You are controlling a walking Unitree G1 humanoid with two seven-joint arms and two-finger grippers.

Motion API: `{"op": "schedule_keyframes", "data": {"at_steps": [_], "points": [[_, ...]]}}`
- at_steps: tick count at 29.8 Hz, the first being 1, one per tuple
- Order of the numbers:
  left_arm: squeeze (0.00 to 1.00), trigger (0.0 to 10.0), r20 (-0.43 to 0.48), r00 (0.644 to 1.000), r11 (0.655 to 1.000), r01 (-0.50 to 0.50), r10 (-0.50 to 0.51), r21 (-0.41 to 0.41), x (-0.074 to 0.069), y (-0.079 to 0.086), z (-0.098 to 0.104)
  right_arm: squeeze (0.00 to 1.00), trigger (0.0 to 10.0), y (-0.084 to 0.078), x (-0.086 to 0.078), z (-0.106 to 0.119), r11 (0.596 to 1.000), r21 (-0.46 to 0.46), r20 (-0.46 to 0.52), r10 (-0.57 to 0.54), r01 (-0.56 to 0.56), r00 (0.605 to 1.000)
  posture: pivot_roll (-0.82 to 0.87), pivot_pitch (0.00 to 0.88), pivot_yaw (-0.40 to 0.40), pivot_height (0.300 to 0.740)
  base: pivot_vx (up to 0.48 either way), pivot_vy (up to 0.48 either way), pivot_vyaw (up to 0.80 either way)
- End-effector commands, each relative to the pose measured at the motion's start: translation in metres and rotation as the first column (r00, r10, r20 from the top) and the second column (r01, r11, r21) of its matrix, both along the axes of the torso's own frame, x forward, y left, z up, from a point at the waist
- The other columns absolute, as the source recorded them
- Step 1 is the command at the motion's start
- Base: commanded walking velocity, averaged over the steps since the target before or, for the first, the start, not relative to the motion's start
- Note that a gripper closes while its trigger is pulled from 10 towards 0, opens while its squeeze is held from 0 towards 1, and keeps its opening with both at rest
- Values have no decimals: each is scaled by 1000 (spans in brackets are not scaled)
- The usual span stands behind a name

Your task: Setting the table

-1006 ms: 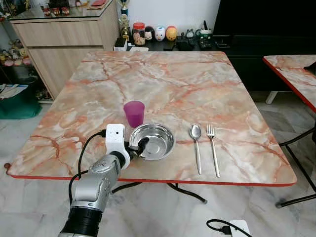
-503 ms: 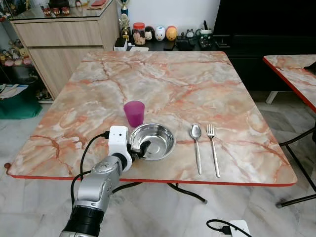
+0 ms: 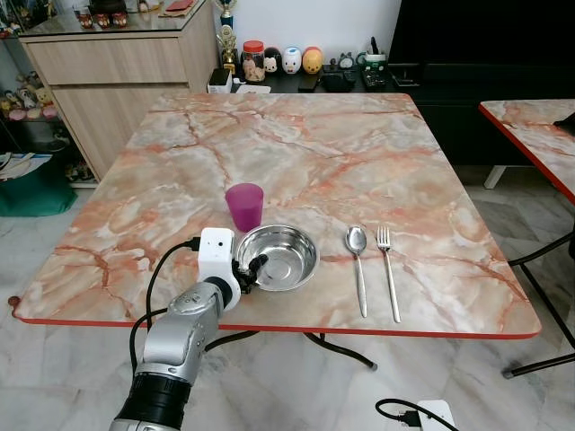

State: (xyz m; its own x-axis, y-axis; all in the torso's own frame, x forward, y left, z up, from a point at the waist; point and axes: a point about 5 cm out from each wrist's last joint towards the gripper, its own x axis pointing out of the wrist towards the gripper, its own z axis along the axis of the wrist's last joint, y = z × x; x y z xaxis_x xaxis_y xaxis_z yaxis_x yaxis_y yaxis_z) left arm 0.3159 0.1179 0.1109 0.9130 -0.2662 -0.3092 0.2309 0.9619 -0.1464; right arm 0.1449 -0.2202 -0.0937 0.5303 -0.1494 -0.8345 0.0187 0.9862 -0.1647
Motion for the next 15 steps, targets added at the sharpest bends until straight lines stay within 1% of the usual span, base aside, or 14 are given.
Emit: {"op": "schedule_keyframes", "data": {"at_steps": [1,15], "points": [[0,39,7,1000,1000,-4,4,8,2,0,1,0,10000,1,0,-1,1000,5,-5,3,-3,1000,-28,0,19,732,0,0,0],[0,0,-2,1000,1000,0,0,21,1,1,-1,0,10000,2,-2,-1,1000,9,-11,10,-10,1000,-29,0,25,732,0,0,0]]}}
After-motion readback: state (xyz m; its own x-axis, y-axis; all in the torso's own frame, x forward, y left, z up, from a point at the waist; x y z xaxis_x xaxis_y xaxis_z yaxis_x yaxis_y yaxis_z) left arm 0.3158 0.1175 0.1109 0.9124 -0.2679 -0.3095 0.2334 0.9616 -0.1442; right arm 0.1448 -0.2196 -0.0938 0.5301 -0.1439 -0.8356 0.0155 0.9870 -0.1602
